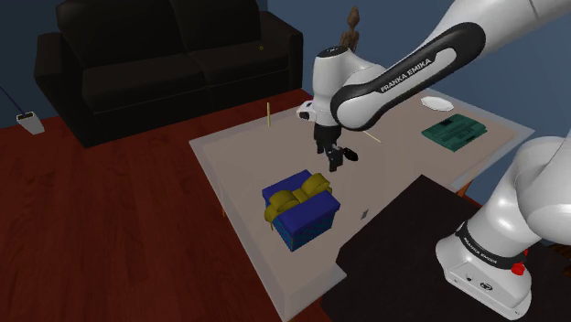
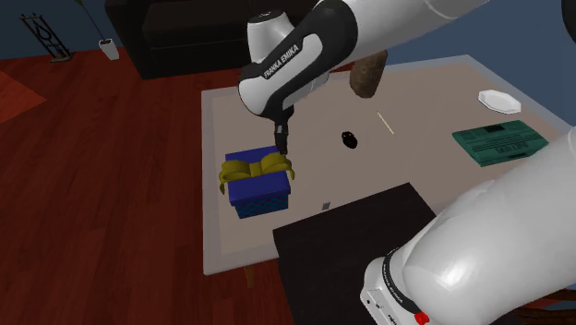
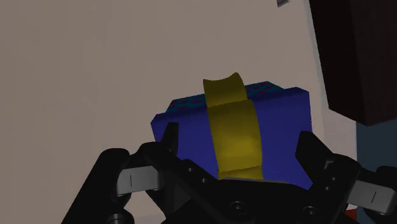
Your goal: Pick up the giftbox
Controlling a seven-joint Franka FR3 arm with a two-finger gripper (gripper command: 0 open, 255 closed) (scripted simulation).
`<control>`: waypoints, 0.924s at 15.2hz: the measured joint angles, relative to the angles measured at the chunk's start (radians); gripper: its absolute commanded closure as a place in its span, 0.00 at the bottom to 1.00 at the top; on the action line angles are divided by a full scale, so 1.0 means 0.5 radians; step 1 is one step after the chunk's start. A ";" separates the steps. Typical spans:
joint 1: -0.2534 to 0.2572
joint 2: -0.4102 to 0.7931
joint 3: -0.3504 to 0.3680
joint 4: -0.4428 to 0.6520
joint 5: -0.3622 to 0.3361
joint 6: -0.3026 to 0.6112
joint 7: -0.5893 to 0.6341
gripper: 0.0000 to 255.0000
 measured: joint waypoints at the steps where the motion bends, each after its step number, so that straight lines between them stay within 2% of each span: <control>1: 0.020 0.044 0.019 0.001 -0.012 0.046 -0.039 0.00; 4: 0.069 0.189 0.067 0.026 -0.054 0.174 -0.131 0.00; 12: 0.078 0.374 0.067 -0.011 -0.108 0.398 -0.113 0.00; 13: 0.078 0.383 0.066 -0.014 -0.110 0.410 -0.112 1.00; 14: 0.077 0.386 0.065 -0.016 -0.112 0.415 -0.113 1.00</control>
